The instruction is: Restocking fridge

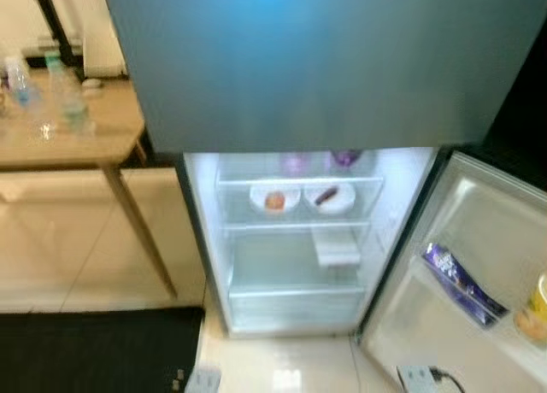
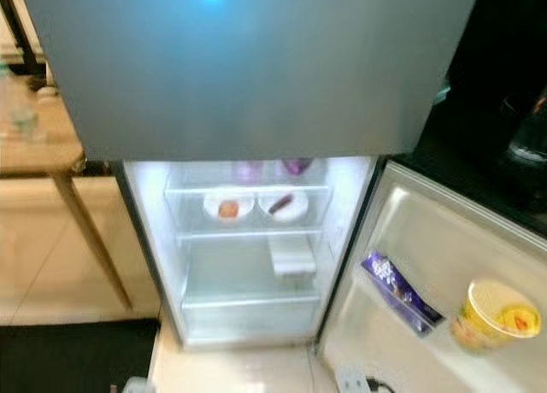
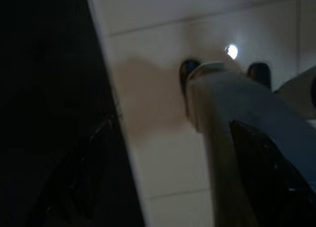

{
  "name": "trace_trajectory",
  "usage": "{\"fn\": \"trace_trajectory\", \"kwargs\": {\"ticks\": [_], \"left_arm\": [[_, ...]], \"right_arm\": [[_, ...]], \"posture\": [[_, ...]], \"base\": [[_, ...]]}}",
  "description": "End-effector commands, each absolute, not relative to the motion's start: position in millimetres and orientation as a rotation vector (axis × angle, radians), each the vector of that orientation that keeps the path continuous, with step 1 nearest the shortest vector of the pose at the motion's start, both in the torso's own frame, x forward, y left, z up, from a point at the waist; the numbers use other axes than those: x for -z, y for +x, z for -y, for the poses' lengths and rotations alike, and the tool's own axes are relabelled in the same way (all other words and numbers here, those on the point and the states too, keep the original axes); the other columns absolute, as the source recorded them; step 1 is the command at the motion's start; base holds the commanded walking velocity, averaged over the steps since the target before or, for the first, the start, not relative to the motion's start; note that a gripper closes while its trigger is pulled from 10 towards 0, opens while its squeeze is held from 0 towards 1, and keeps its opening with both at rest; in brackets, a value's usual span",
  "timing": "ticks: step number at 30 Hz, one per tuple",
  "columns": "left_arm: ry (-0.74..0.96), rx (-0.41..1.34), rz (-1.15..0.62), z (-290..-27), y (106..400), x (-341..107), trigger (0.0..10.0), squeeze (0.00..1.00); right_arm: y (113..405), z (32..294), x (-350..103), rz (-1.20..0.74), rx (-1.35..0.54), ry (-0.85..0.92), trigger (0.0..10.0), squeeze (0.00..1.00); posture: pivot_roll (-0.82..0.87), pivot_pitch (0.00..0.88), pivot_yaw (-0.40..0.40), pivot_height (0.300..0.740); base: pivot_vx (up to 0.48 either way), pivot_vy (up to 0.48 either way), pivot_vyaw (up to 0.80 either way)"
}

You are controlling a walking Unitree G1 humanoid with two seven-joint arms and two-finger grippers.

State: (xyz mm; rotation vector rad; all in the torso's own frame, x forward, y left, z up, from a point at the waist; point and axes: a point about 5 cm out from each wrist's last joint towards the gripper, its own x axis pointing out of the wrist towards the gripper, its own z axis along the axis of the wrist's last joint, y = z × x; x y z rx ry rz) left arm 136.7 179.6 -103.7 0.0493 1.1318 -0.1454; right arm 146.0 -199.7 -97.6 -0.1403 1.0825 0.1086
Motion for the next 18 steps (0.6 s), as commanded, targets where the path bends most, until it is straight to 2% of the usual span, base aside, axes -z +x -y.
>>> {"fn": "trace_trajectory", "kwargs": {"ticks": [1,18], "left_arm": [[0.049,0.149,-1.173,-179.3,126.4,107.4,10.0,0.0],[0.038,0.143,-1.169,-177.8,127.1,107.3,10.0,0.0]], "right_arm": [[137.6,199.6,100.9,-1.115,-0.115,-0.14,10.0,0.0],[137.7,200.2,100.7,-1.116,-0.116,-0.143,10.0,0.0]], "posture": [[-0.06,0.0,0.013,0.74],[-0.06,0.0,0.01,0.74]], "base": [[-0.476,0.0,0.0],[-0.463,0.0,0.0]]}}
